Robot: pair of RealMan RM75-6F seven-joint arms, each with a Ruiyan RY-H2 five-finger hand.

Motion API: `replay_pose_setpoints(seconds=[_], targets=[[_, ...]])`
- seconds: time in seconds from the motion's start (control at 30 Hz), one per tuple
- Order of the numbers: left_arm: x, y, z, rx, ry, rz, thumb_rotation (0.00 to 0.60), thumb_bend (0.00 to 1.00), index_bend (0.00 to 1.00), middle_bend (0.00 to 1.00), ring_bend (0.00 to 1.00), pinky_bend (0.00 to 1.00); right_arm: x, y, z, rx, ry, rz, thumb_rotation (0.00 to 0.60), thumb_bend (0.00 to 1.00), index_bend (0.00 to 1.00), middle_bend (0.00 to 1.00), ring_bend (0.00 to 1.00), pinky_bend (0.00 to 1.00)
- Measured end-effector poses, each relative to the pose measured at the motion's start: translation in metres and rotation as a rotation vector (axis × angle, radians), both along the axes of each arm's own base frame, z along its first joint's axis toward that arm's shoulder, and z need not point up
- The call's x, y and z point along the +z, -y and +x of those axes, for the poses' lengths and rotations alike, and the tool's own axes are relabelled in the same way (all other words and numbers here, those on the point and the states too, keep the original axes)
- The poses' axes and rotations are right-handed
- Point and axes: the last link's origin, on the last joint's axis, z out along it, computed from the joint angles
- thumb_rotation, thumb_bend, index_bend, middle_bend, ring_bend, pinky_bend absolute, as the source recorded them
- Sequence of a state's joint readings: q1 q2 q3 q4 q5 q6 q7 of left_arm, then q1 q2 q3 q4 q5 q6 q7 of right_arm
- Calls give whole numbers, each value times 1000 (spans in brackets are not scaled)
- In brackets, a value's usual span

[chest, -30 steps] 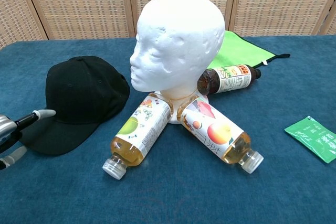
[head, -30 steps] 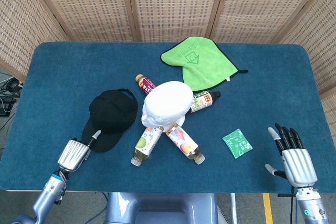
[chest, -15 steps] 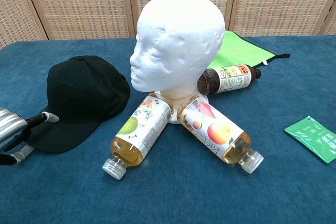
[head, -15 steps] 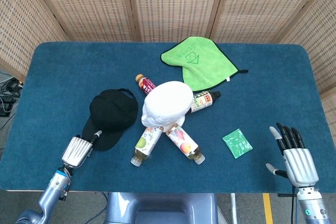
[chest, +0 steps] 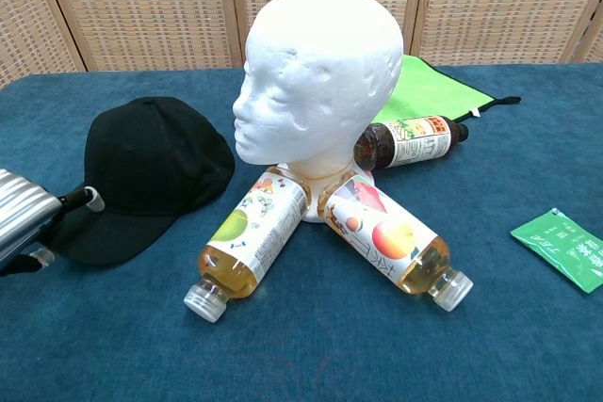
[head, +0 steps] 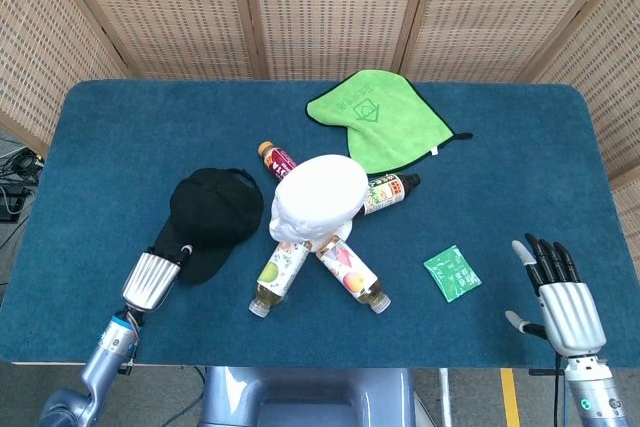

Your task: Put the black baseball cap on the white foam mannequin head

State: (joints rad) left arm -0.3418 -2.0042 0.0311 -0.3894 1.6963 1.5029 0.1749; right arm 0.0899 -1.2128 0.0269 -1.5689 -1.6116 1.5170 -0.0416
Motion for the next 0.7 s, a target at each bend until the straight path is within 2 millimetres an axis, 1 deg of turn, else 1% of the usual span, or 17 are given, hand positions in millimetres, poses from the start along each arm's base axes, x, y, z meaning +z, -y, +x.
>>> replay_pose_setpoints(seconds=[0.07,0.13,0.27,0.33,0.43,0.53,0.7], targets=[[1,-5,1,-13,-26,12,600,449,522,917,907,815,-1,0,0,1,-2,2,600,61,53,0,0,0],[0,-12,2,-20,-58,24,600,449,614,930,917,819,-2,0,0,4,-5,5,600,61,54,0,0,0],[-2,-26,3,-6,-97,36,600,459,706,935,921,821,-3,0,0,6,-12,6,600,61,57,0,0,0],[-1,-33,6,-21,-115,47,600,487,754,938,921,821,-3,0,0,2,-10,3,600,61,61,0,0,0],[1,-37,10,-49,-129,56,600,543,779,941,921,821,-3,1,-1,0,-10,2,600,61,64,0,0,0],[5,-39,13,-83,-146,63,600,598,778,941,921,821,-2,1,-1,3,-8,-2,600,61,65,0,0,0],[12,-39,14,-124,-154,78,600,655,776,941,921,821,0,1,-1,5,0,-9,600,61,74,0,0,0]])
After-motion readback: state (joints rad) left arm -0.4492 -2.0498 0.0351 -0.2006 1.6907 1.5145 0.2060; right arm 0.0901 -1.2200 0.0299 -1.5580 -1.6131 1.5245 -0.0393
